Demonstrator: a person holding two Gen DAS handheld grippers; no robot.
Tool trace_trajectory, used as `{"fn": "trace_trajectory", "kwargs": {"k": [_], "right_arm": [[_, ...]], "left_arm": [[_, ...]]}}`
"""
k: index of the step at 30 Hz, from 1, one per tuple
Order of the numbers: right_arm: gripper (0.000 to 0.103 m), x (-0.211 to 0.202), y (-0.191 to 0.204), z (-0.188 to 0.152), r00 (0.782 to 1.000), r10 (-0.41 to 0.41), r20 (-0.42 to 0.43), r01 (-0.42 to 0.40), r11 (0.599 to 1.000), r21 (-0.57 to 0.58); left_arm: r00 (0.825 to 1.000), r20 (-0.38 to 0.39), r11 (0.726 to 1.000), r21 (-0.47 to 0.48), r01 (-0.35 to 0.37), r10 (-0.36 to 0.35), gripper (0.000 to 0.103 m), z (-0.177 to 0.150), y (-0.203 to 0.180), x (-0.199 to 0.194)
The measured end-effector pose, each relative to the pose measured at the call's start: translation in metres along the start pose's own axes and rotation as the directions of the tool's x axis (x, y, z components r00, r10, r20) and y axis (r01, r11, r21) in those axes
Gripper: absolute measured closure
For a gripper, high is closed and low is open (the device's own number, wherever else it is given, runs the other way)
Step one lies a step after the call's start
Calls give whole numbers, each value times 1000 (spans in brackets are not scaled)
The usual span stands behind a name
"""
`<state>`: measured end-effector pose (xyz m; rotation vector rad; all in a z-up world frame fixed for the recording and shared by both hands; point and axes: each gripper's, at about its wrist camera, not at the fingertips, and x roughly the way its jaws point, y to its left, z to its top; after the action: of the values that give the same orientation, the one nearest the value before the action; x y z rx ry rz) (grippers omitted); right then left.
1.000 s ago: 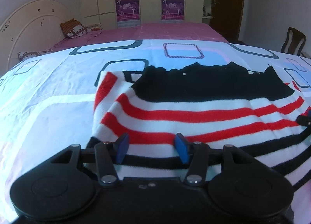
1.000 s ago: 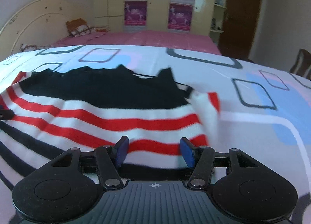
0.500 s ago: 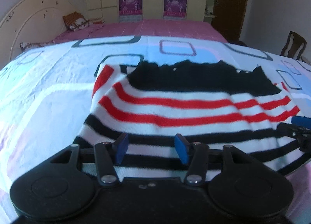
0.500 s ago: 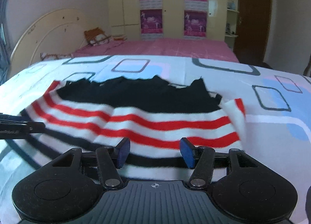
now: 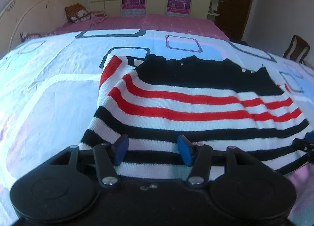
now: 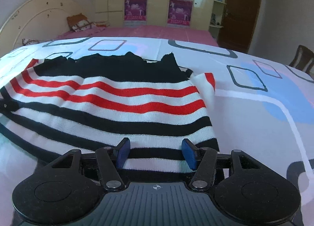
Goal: Fold small clothes
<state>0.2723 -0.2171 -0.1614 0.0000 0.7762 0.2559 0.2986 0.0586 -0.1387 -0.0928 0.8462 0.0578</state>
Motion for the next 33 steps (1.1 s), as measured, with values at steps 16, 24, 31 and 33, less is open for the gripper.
{"fn": "trace_trajectory", "kwargs": {"k": [16, 24, 31, 33], "right_arm": [[46, -13, 62, 38, 990, 126, 64, -126, 992, -10], [46, 12, 88, 24, 993, 119, -6, -120, 990, -69], [46, 14, 85, 25, 993, 122, -6, -122, 990, -70], [46, 14, 84, 34, 993, 114, 18, -113, 991, -67]], "left_arm": [[990, -100, 971, -227, 78, -102, 30, -24, 48, -40], [974, -102, 900, -411, 142, -200, 30, -39, 69, -23], [968, -14, 830, -518, 207, -250, 30, -31, 74, -1], [967, 6, 821, -528, 218, -253, 29, -28, 73, 5]]}}
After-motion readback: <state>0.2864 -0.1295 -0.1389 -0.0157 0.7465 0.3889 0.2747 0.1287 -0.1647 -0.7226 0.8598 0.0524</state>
